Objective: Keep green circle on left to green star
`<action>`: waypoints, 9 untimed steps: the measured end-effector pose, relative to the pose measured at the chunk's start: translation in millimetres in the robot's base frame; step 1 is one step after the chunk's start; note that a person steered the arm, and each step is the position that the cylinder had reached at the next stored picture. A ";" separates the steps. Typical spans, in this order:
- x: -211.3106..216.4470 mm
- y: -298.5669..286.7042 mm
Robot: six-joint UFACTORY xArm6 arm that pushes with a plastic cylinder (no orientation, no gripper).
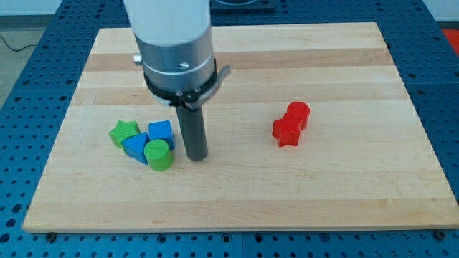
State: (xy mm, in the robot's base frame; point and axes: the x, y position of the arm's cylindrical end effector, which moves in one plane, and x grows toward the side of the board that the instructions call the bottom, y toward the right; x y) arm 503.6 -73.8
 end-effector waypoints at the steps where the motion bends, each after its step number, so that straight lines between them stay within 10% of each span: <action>1: 10.8 -27.9; 6: 99.3 -128.9; 9: 48.8 -189.2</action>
State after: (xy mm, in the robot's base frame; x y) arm 552.4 -263.0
